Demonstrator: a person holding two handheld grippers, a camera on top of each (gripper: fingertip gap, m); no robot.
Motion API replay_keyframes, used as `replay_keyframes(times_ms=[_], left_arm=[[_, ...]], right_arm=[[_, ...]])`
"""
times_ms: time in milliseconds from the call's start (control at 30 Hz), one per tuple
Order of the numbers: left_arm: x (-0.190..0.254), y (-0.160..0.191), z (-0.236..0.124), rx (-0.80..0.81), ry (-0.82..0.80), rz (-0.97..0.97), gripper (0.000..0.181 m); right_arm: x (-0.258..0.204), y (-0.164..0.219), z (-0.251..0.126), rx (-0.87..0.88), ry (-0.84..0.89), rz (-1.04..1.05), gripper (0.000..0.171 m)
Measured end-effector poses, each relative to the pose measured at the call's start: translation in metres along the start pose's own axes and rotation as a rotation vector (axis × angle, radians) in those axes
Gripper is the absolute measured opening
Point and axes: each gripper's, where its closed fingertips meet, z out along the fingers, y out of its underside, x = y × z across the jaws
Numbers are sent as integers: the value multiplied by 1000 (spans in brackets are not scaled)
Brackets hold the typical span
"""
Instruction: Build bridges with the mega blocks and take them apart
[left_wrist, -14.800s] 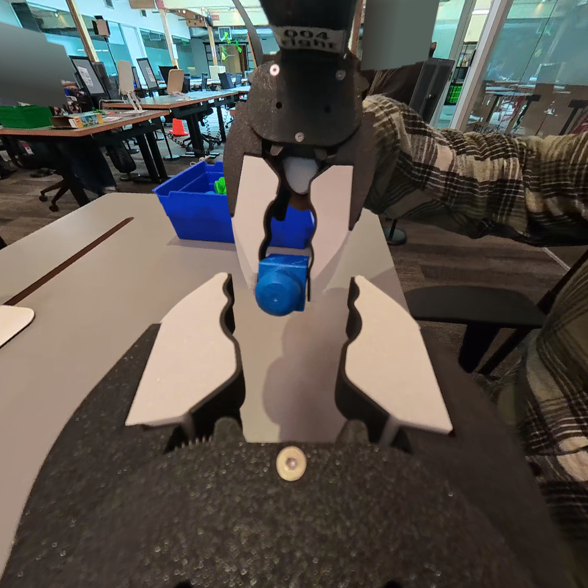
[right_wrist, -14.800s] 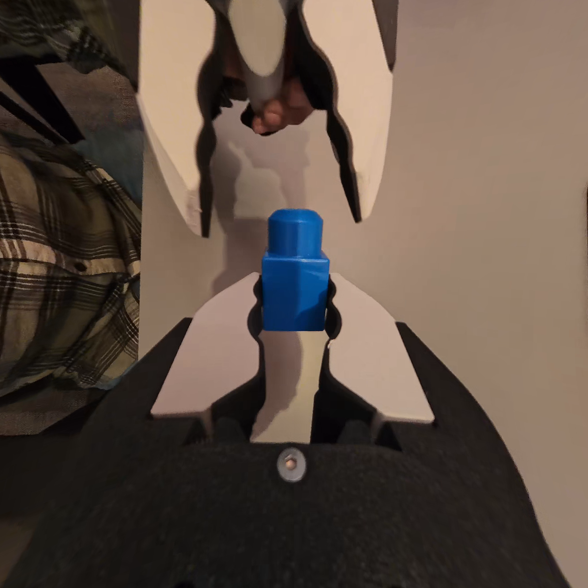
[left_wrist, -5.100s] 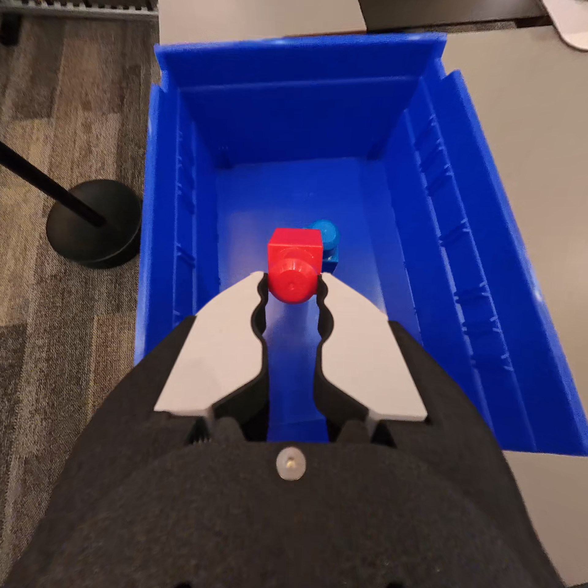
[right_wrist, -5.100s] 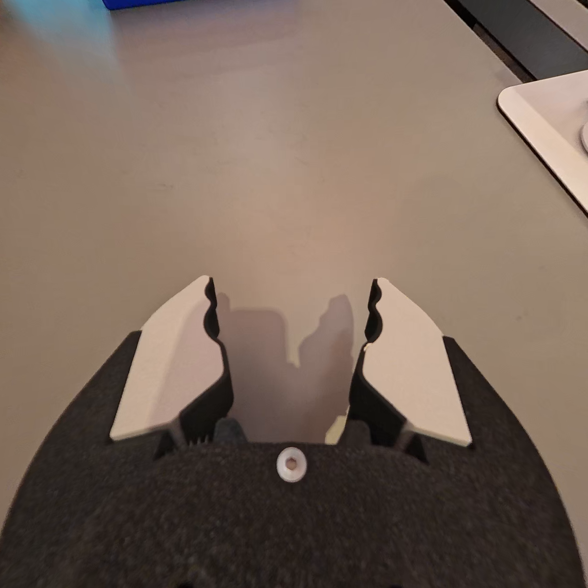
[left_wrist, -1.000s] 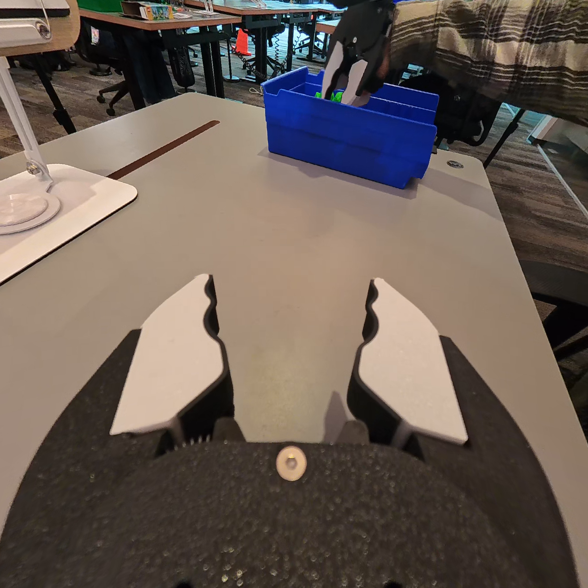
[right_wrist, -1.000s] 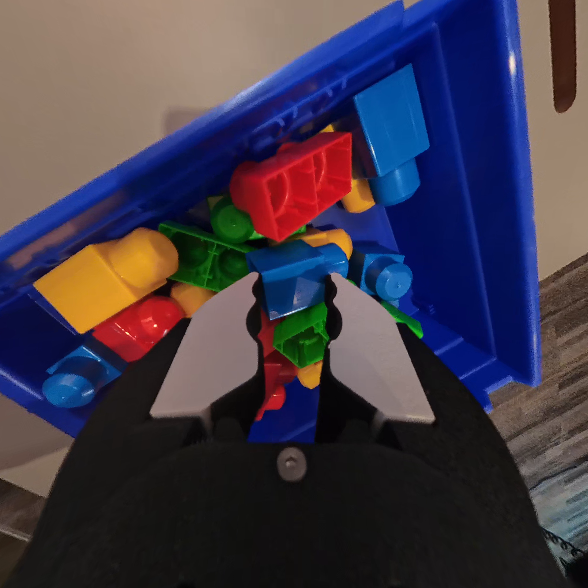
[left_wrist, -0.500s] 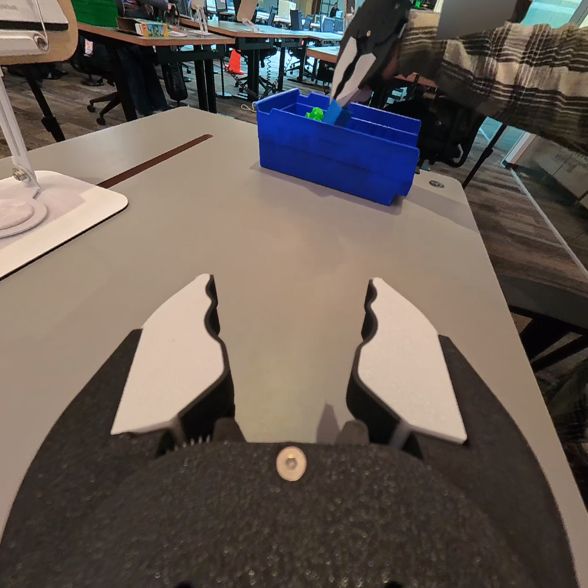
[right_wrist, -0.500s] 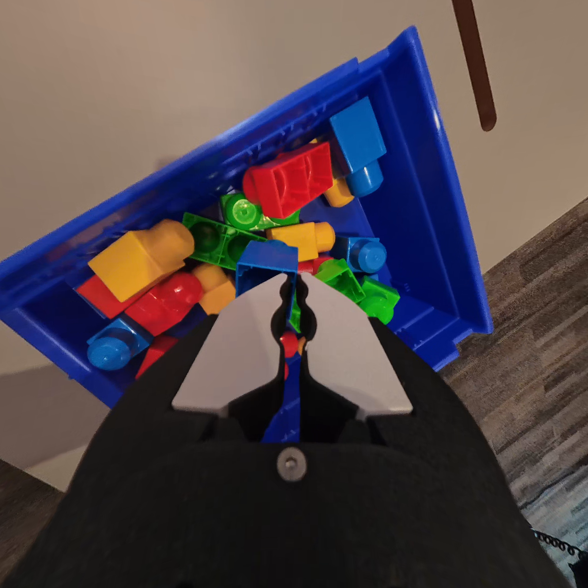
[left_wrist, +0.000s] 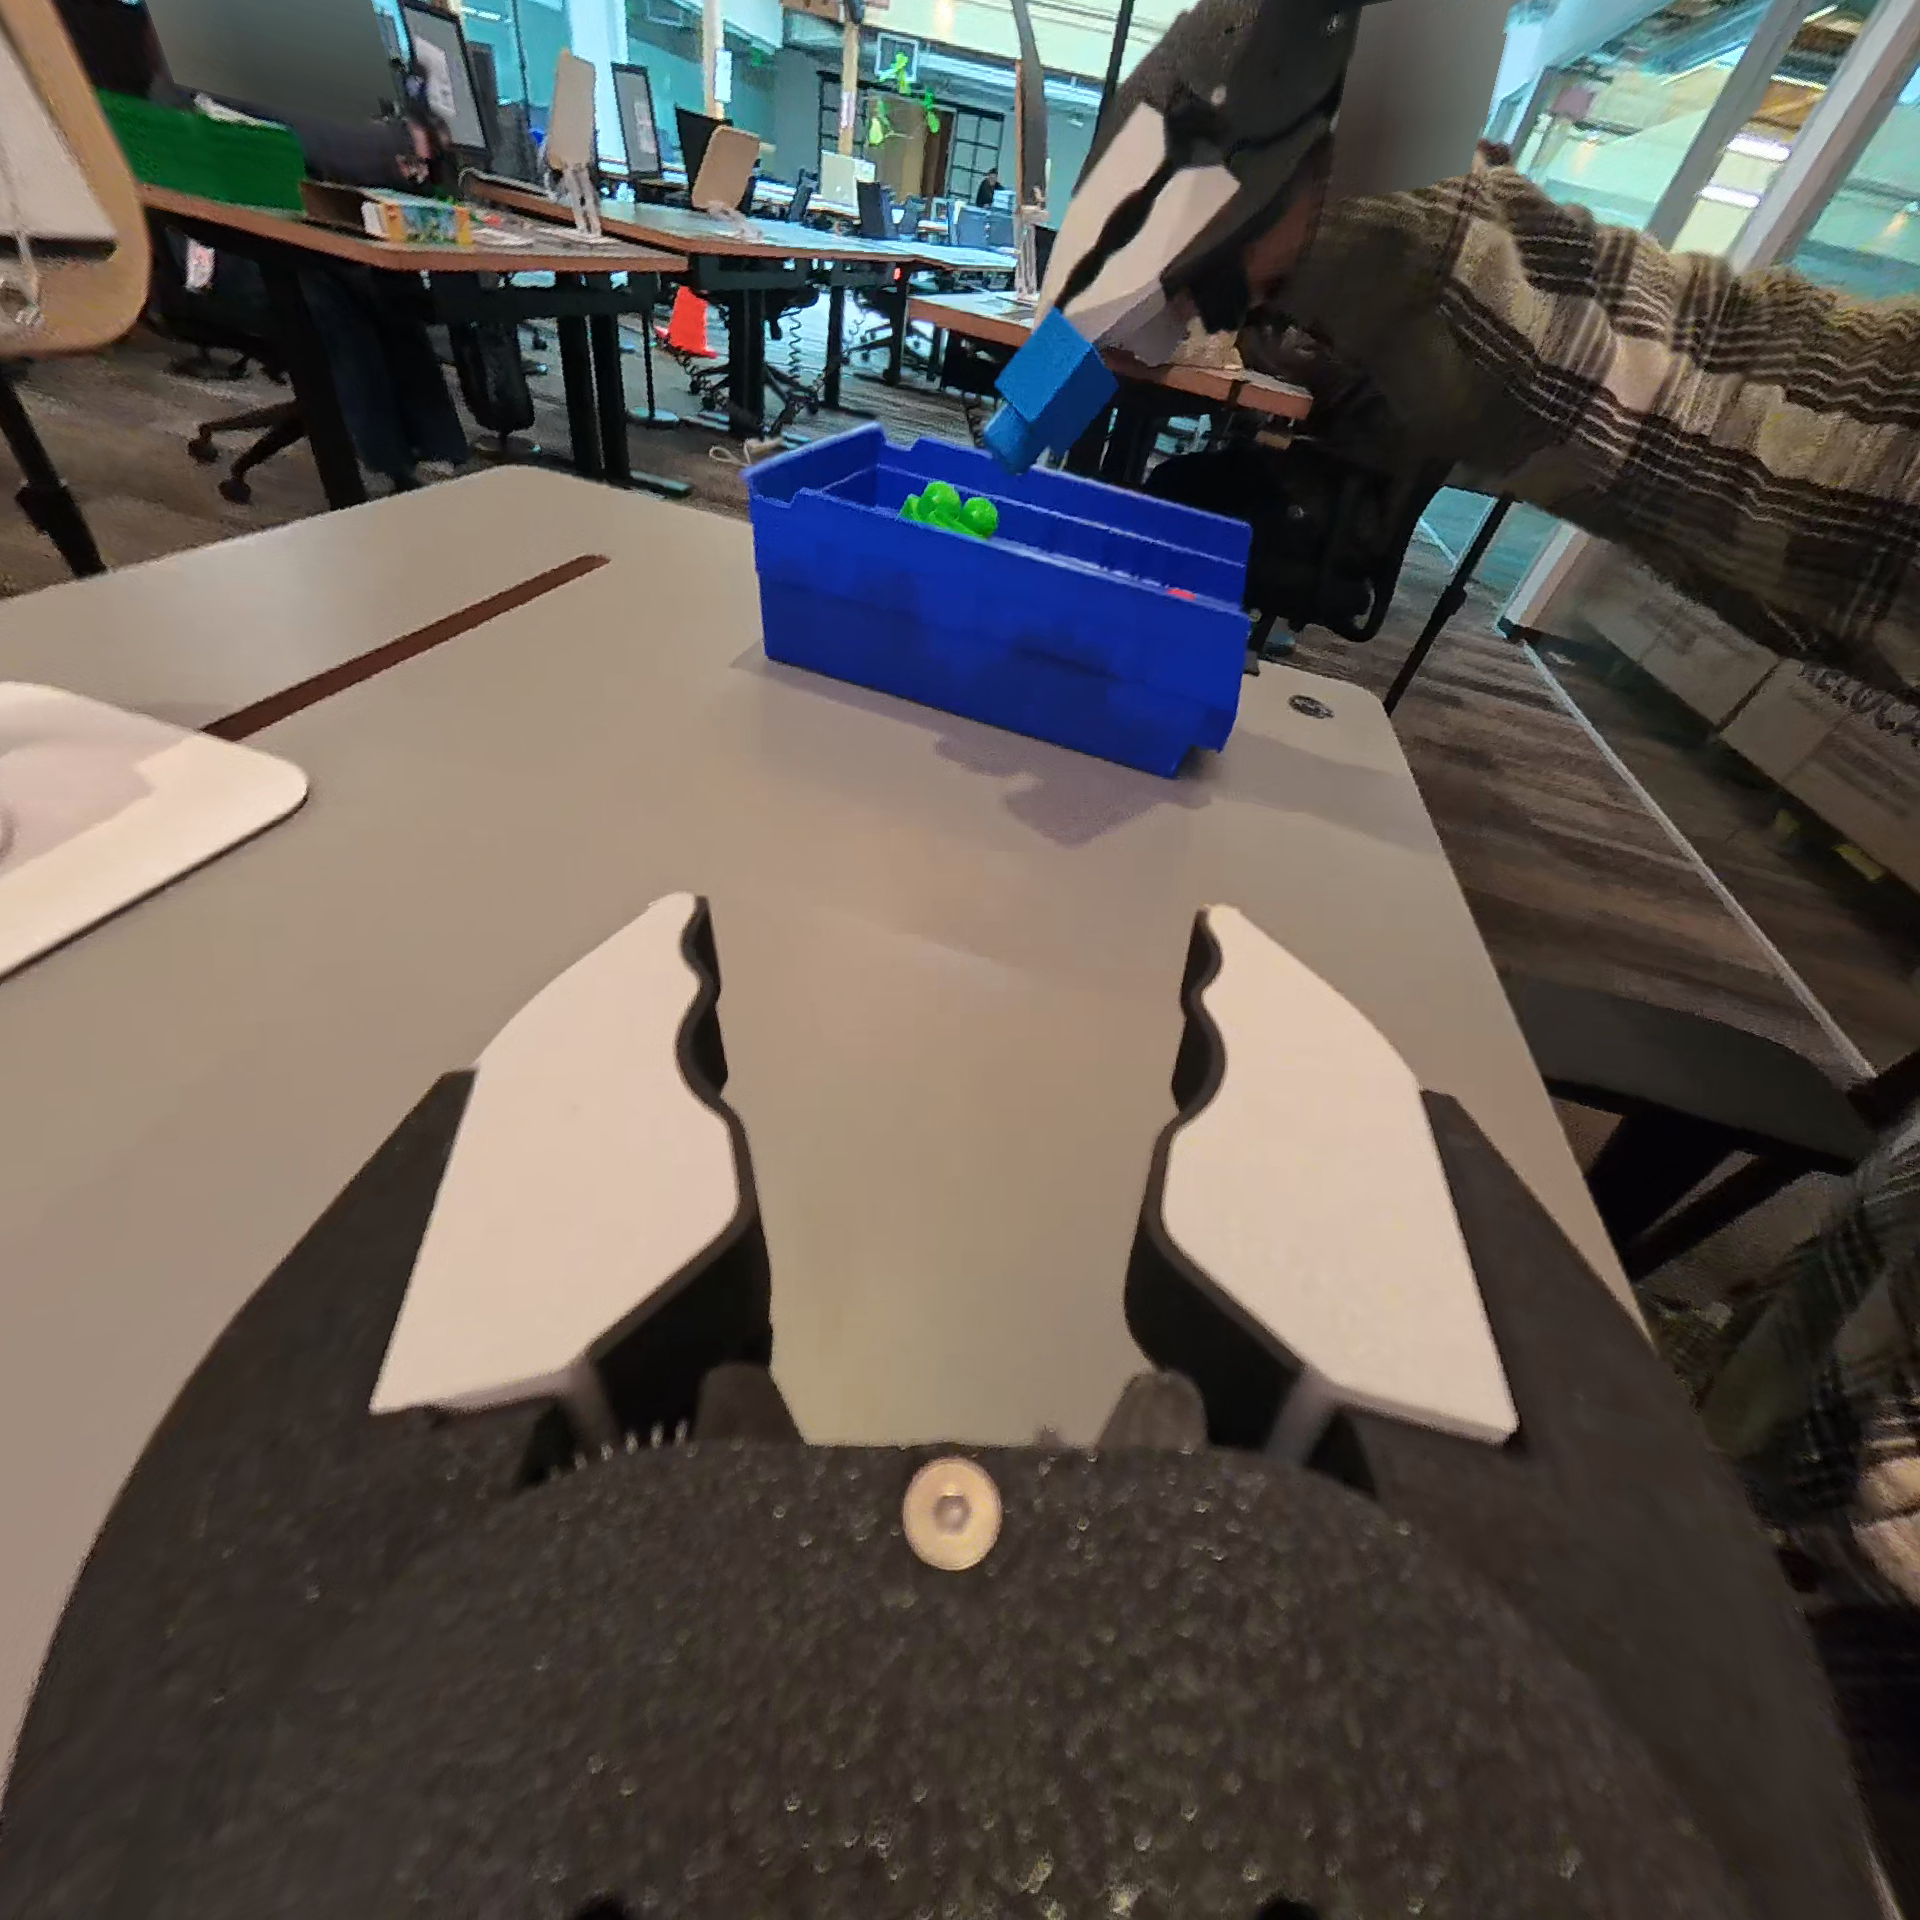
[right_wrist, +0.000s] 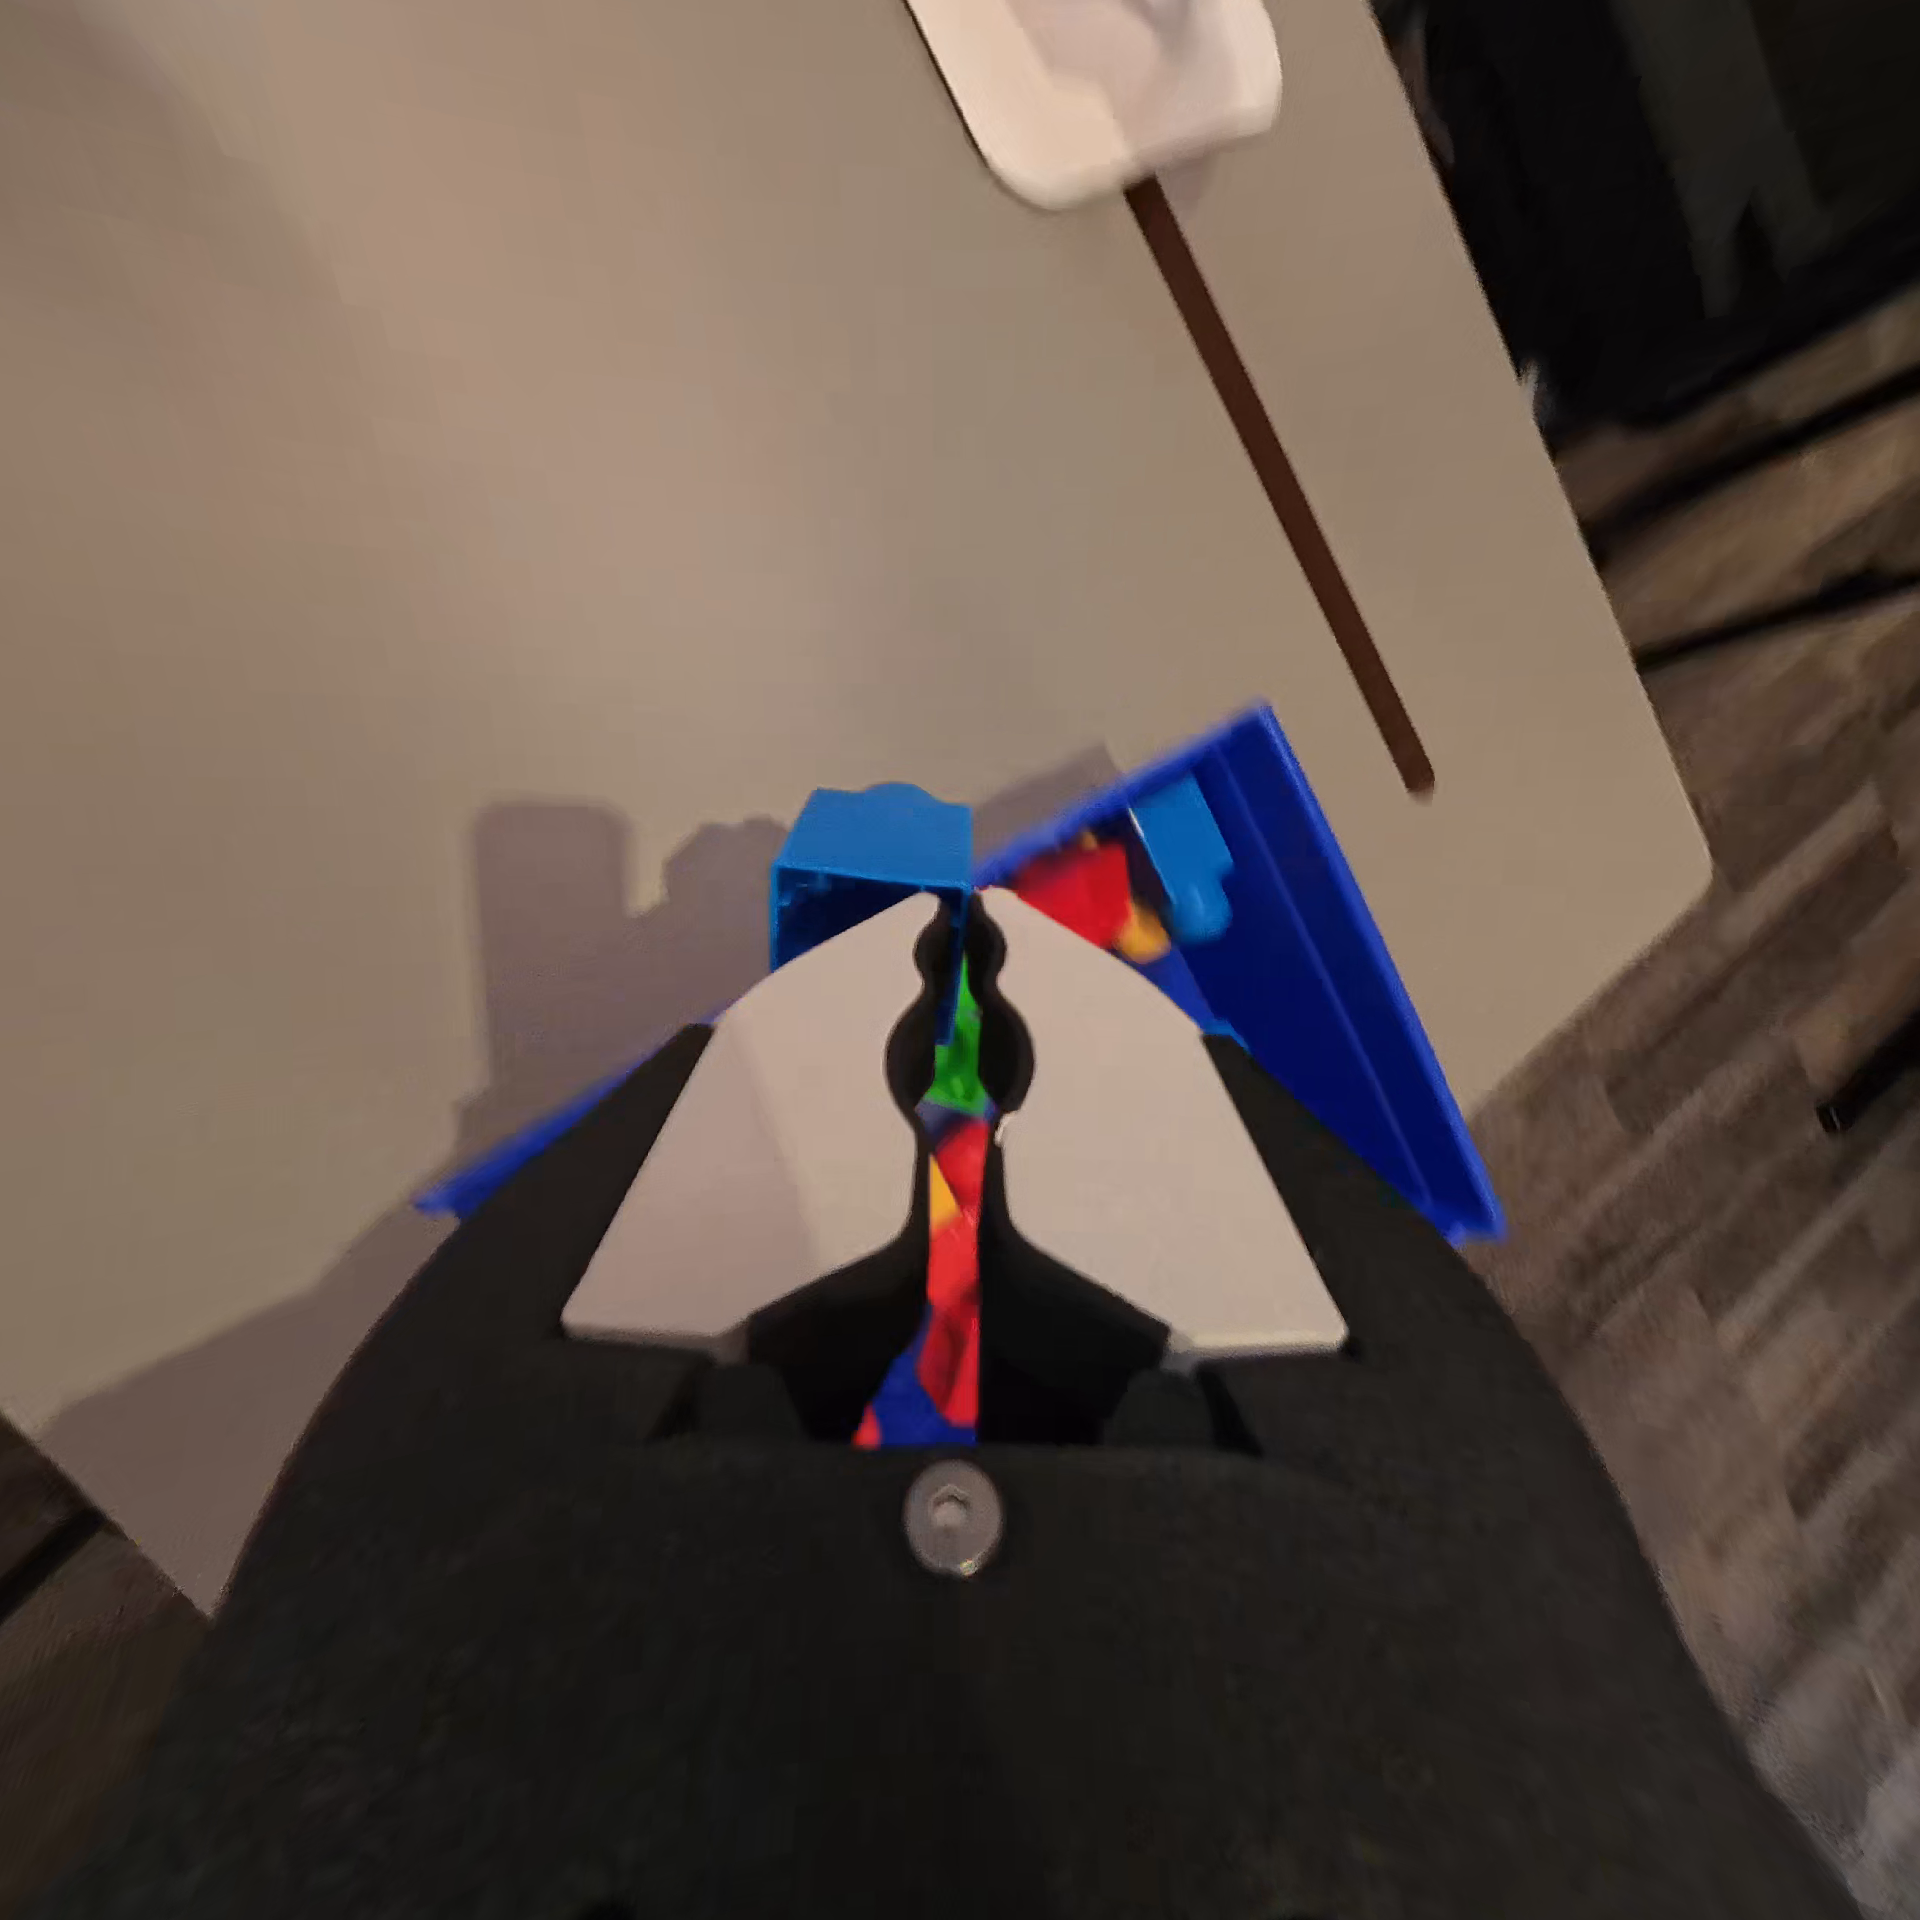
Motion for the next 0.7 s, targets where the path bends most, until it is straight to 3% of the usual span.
replay_keyframes(times_ms=[33,200,333,700], left_arm=[[3,-5,5,5,8,14,85],[29,-25,36,28,95,56,84],[50,-29,51,44,156,66,81],[56,-38,44,116,173,64,59]], right_arm=[[-13,-18,0,52,-35,-13,2],[-94,-102,17,294,-250,-104,2],[-145,-147,29,436,-404,-141,2],[-189,-184,35,567,-563,-176,2]])
